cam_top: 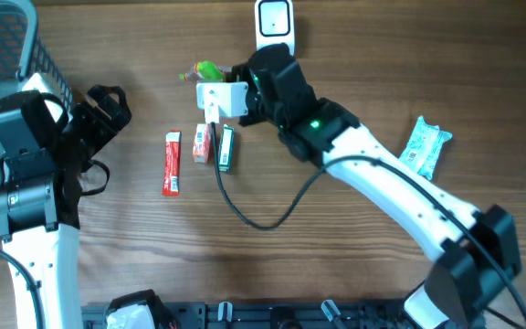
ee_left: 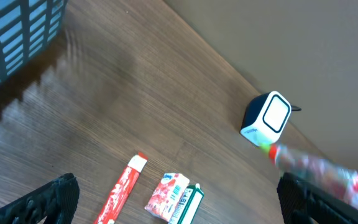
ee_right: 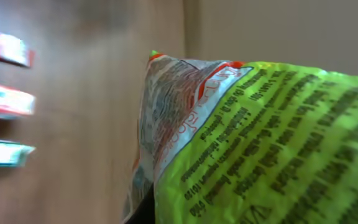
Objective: Scan the item barcode
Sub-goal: 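Hold the snack bag up against the white scanner with the right gripper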
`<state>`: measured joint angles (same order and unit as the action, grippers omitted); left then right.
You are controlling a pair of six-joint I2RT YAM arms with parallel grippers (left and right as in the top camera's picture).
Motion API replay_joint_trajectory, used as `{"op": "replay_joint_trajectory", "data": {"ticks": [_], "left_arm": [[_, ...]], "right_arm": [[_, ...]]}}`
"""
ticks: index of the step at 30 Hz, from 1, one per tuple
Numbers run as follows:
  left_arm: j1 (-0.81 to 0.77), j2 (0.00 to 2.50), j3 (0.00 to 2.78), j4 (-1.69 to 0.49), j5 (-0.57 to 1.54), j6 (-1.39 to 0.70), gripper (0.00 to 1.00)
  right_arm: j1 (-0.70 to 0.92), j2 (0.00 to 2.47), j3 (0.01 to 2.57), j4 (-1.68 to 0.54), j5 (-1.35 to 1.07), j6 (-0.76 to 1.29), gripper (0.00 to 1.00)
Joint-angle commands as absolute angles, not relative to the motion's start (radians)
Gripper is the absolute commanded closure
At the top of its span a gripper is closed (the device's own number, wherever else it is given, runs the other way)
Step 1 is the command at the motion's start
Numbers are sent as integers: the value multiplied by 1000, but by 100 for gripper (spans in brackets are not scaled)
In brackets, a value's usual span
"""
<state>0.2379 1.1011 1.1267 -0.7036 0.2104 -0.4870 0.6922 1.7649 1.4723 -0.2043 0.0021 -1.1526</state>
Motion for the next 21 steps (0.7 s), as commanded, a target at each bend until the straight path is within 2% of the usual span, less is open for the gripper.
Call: {"op": "replay_joint_trajectory", "data": {"ticks": [1, 5, 7, 13, 18, 21], "left_arm": [[244, 1100, 1127, -701, 212, -475, 0], [244, 1100, 1127, -701, 212, -475, 0], [244, 1100, 1127, -701, 212, -475, 0], [244, 1100, 1127, -701, 212, -475, 0], [244, 1100, 1127, -701, 212, -475, 0], [244, 1100, 1127, -701, 212, -475, 0]], "right_arm": [[650, 1889, 1612, -157, 108, -1249, 96], [599, 2088, 1841, -150, 125, -1253, 96], [571, 2165, 1908, -79, 162, -1257, 96], [480, 2309, 1923, 250, 185, -1279, 96], [468, 2397, 1923, 400, 175, -1281, 96], [476, 2415, 1923, 410, 143, -1279, 96]]}}
